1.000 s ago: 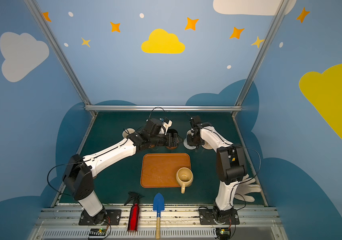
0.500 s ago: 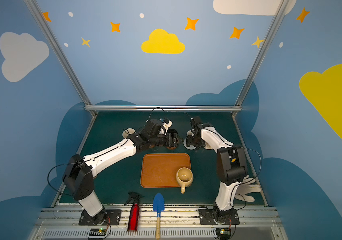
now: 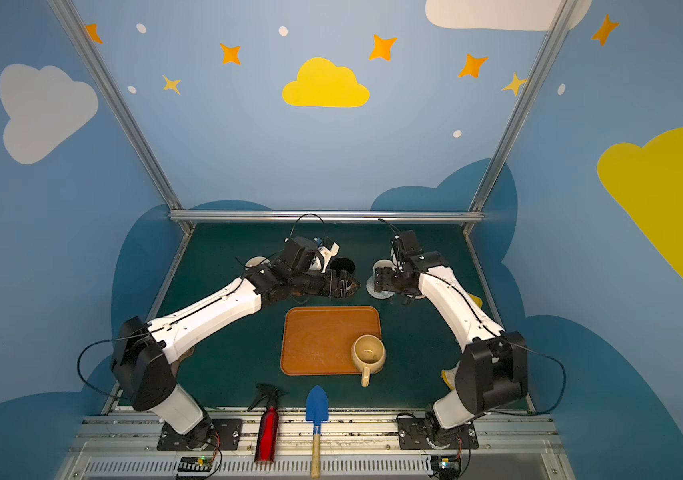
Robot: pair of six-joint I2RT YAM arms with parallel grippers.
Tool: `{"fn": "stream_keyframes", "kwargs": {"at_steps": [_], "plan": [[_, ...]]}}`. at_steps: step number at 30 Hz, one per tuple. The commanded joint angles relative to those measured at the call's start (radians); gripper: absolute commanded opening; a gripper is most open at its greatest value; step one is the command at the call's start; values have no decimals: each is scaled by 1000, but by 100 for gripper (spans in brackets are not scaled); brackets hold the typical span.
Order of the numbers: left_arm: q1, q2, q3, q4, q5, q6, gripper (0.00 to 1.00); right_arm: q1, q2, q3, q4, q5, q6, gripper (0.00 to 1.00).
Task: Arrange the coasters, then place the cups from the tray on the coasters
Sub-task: 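Move the right gripper to the beige mug on the tray and grasp it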
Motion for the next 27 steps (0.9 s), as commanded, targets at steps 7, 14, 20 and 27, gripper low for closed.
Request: {"fn": "stream_keyframes", "kwargs": {"at_steps": [7, 14, 20, 27], "plan": [[8, -149, -135, -130, 55, 28, 100, 81, -270, -196, -112, -135, -6, 91], [2, -177, -184, -197, 134, 37, 100, 242, -422, -333, -168, -125, 142, 90], [-3, -197, -246, -156, 154, 9, 100, 379, -483, -414, -225, -45, 267, 90], [-17, -213, -303, -124, 181, -12, 100, 576, -508, -513, -96, 19, 442, 88]]}}
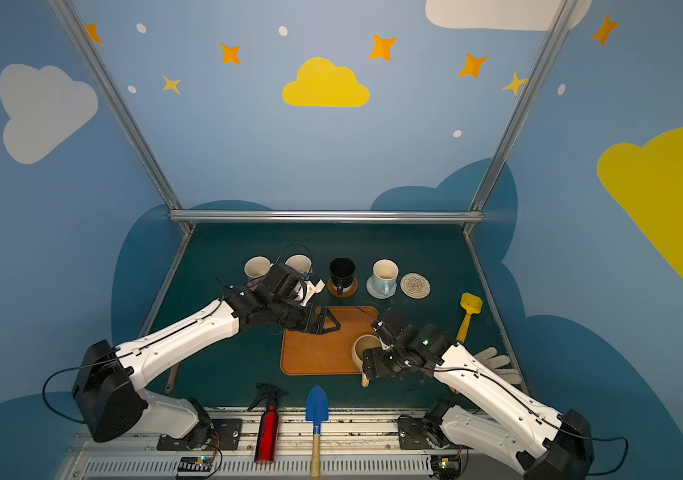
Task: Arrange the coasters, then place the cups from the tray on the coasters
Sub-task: 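Move the right gripper to the beige mug on the tray and grasp it, then lift the beige mug toward the multicolour woven coaster with the right gripper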
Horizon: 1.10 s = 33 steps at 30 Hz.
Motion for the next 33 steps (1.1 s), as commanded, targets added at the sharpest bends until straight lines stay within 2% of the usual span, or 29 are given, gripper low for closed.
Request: {"fn": "stream_keyframes", "kwargs": {"at_steps": [1, 4, 7, 13, 15, 19, 22, 29, 33], "plan": [[-7, -37, -24, 19, 14, -20, 100, 71, 4, -32, 74, 64, 113, 88], [-14, -39, -45, 37, 24, -34, 100, 108, 47, -51, 112, 97, 136, 84], [-21, -42, -59, 38, 13, -41, 100, 124, 77, -71, 151, 137, 152, 76], [-21, -51, -82, 54, 14, -53, 100, 126, 99, -86, 140, 225, 166, 55], [-21, -52, -88, 64, 17, -58, 100, 124, 98, -91, 147, 231, 158, 45], [-25, -55, -93, 81, 23, -61, 100, 126, 110, -90, 134, 245, 148, 36], [-42, -64, -90, 61, -46, -47, 100, 126, 121, -97, 132, 248, 144, 33], [-42, -76, -136, 116, -13, -64, 100, 131, 95, -169, 216, 213, 156, 40], [-42, -84, -136, 110, -20, -60, 100, 132, 83, -191, 263, 230, 150, 36]]}}
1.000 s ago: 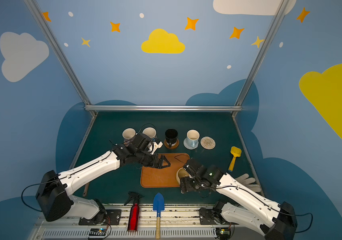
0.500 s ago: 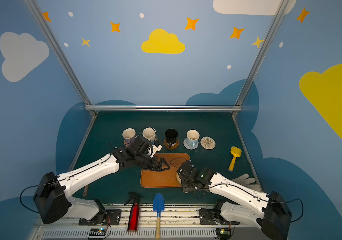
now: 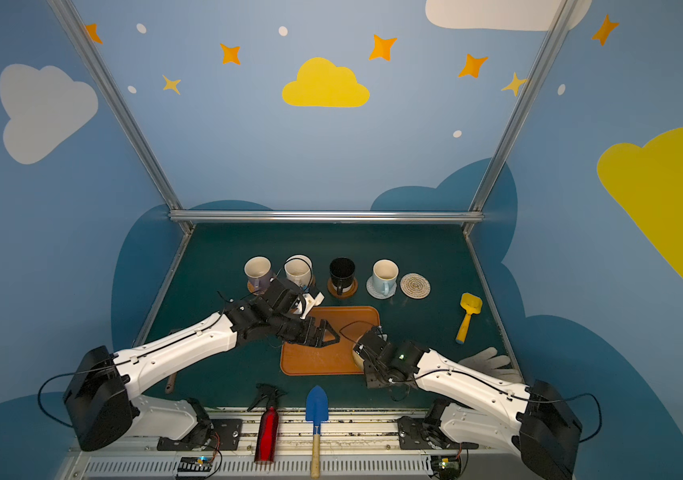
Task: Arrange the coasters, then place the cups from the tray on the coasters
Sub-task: 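Lift the beige mug toward the multicolour woven coaster with the right gripper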
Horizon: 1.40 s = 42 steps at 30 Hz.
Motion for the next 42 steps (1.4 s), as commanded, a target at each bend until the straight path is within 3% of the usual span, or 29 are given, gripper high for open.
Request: {"fn": "stream_keyframes", "kwargs": {"at_steps": [1, 19, 24, 42], "plan": [[1, -28, -1, 8, -8, -3, 100, 5, -21, -10, 44, 35, 2, 33], [-4, -20, -43, 103, 24, -55, 100, 1, -29, 42, 21, 75, -45, 0], [-42, -14, -76, 183, -40, -91, 100, -12, 8, 56, 47, 62, -52, 0], [-44, -62, -102, 294, -18, -176, 100, -64, -77, 215, -55, 101, -158, 0]]}}
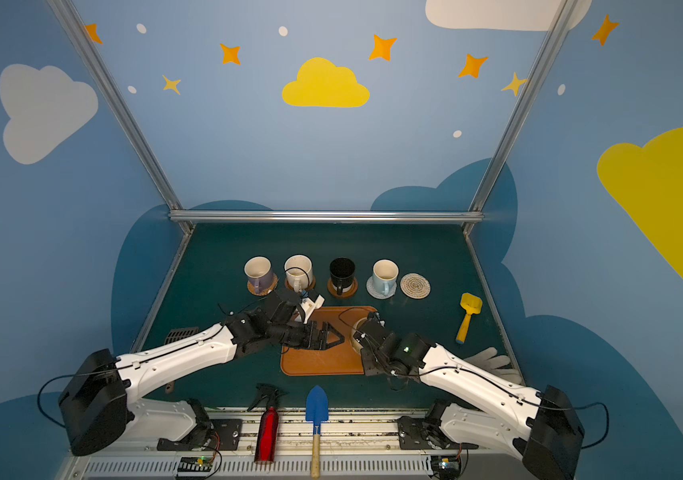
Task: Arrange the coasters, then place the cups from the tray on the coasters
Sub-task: 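Lift the beige mug toward the multicolour woven coaster with the right gripper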
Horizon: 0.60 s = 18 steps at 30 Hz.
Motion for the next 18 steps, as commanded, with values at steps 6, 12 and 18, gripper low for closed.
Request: {"fn": "stream_keyframes", "kwargs": {"at_steps": [6, 12, 18], "plan": [[-2, 12, 160, -21, 27, 18, 100, -90, -98, 168, -98, 56, -120, 0], [-13, 80, 306, -94, -35, 96, 100, -224, -101, 249, -142, 42, -229, 0], [-28, 201, 479, -139, -61, 166, 100, -374, -56, 331, -127, 28, -337, 0]]}}
